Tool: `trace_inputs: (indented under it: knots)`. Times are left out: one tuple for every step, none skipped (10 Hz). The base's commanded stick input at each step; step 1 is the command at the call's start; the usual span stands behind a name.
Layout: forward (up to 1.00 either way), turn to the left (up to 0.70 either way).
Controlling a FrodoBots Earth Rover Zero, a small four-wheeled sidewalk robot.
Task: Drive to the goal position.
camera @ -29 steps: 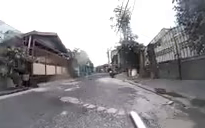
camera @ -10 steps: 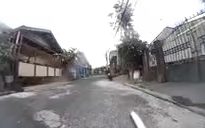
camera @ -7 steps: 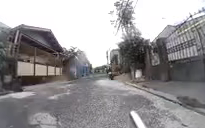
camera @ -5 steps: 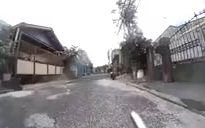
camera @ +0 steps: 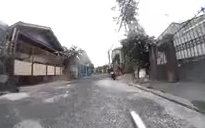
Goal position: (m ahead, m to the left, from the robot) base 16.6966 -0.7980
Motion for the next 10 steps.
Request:
trace_inputs:
  knots:
    - [0.5,0.0]
    - [0.5,-0.08]
    - [0.5,-0.5]
    - [0.5,-0.5]
    - [0.5,-0.5]
    - [0.5,-0.5]
    - [0.5,-0.46]
    - [0.5,-0.4]
    - [0.5,-0.35]
    - [0.5,-0.29]
